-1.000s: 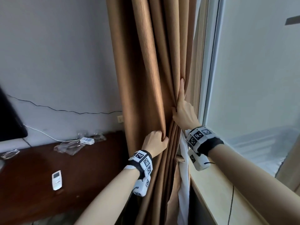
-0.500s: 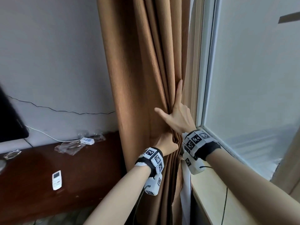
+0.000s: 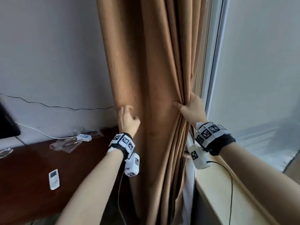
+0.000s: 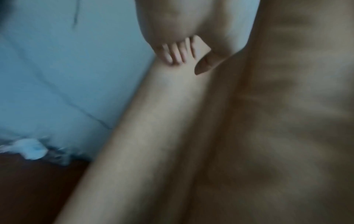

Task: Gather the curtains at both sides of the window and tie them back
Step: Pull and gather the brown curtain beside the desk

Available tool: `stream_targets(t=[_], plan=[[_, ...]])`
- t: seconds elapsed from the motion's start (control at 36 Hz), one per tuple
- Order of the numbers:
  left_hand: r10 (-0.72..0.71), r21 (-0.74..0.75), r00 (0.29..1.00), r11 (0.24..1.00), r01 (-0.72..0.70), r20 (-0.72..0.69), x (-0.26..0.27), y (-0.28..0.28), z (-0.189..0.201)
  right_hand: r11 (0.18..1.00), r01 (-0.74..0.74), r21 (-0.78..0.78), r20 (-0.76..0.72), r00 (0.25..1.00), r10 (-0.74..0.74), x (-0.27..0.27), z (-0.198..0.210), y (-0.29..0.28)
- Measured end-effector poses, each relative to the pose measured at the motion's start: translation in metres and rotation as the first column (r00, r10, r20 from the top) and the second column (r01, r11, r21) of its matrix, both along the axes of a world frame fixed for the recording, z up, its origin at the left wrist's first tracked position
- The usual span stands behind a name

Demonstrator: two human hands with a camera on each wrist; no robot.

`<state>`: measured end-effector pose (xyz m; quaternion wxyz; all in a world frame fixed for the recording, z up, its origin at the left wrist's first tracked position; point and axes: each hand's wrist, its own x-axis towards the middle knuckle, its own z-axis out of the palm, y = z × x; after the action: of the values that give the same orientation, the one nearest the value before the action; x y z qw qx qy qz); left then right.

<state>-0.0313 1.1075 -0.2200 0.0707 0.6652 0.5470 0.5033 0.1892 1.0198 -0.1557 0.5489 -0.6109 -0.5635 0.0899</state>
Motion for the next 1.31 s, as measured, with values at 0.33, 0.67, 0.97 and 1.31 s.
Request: stream_targets(t=[0.33,0.67,0.97,1.31], plan=[[-0.071,-0.427,0.985,0.894,0.133,0.158,-0.056,0.061,-0.002,0.995,0.095,0.0,0.076,0.993,-0.095,-0.019,-0.003,0.005],[-0.339,-0.142,0.899,0.94,0.31,-0.277,0.052,-0.08,-0.016,0.987,0.162,-0.008,0.133,0.978,-0.16,-0.019,-0.001,-0.006],[-0.58,-0.453,0.769,0.781,0.429,-0.271,0.102,-0.085,-0.015,0.98,0.195,-0.049,0.192,0.964,-0.182,-0.016,0.006,-0.025],[-0.62,-0.554,0.694,0.744,0.373,-0.366,0.104,-0.076,-0.027,0.989,0.101,-0.109,0.181,0.98,-0.08,-0.017,0.006,-0.022]])
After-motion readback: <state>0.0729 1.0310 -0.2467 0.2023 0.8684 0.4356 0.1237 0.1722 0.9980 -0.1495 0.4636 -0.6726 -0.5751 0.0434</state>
